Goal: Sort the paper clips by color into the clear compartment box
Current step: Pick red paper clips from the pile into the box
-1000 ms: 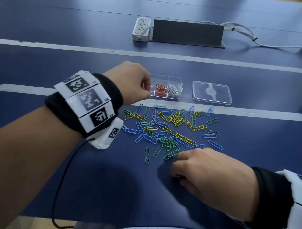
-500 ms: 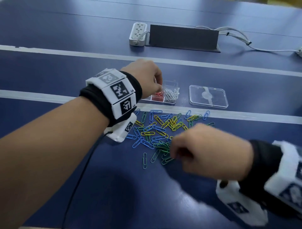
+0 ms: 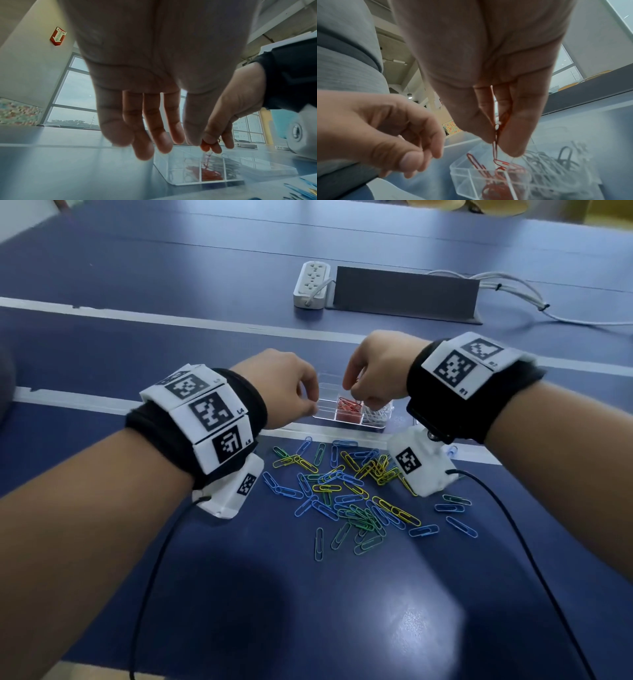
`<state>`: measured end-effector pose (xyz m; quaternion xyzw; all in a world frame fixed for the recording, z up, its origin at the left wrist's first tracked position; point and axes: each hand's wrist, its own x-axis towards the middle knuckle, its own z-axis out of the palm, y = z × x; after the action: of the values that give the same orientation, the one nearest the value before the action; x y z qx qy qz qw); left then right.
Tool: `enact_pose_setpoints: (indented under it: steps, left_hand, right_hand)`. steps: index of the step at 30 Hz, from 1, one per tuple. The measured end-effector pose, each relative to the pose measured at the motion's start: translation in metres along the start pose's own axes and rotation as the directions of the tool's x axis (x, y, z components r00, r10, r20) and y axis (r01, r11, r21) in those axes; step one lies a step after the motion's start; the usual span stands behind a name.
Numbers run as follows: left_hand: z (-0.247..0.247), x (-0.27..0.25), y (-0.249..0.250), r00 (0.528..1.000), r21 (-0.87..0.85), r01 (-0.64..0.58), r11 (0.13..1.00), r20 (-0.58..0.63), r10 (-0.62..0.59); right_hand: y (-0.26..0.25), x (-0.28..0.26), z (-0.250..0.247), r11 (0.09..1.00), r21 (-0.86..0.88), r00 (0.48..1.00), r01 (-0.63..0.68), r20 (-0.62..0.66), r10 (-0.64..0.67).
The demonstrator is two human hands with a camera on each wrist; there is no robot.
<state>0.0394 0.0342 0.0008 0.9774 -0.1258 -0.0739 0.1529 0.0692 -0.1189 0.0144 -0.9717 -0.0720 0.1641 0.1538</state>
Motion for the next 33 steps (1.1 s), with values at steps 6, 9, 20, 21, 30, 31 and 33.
enact_pose_setpoints:
  steps: [6, 9, 20, 21, 30, 31, 33]
  left_hand:
    - [0.000, -0.005, -0.003, 0.999, 0.007, 0.006, 1.000, 0.036, -0.007]
    - [0.002, -0.006, -0.003, 0.999, 0.009, 0.004, 1.000, 0.049, -0.004]
    - [0.006, -0.014, -0.003, 0.997, 0.000, -0.022, 1.000, 0.077, 0.022]
    - [0.006, -0.015, -0.004, 0.996, -0.002, -0.022, 1.000, 0.081, 0.022]
    - [0.004, -0.020, -0.013, 0.995, 0.031, 0.013, 0.999, 0.099, -0.016]
    - [0.004, -0.020, -0.014, 0.994, 0.039, 0.017, 0.999, 0.105, -0.021]
    - [0.005, -0.021, -0.015, 0.993, 0.047, 0.021, 0.999, 0.117, -0.026]
  right_hand:
    - [-0.004, -0.001, -0.002, 1.000, -0.021, 0.998, 0.000, -0.057, -0.001]
    - [-0.003, -0.001, -0.002, 1.000, 0.012, 0.998, 0.014, -0.068, -0.013]
    - [-0.010, -0.010, 0.012, 0.971, -0.209, 0.992, 0.119, -0.011, -0.124]
    - [-0.010, -0.009, 0.010, 0.974, -0.201, 0.993, 0.103, -0.030, -0.111]
    - [-0.008, -0.006, 0.006, 0.974, -0.216, 0.997, 0.067, -0.021, -0.073]
    - [-0.007, -0.005, 0.006, 0.977, -0.204, 0.997, 0.059, -0.028, -0.066]
    - [-0.005, -0.002, 0.006, 0.976, -0.211, 0.998, 0.052, -0.032, -0.060]
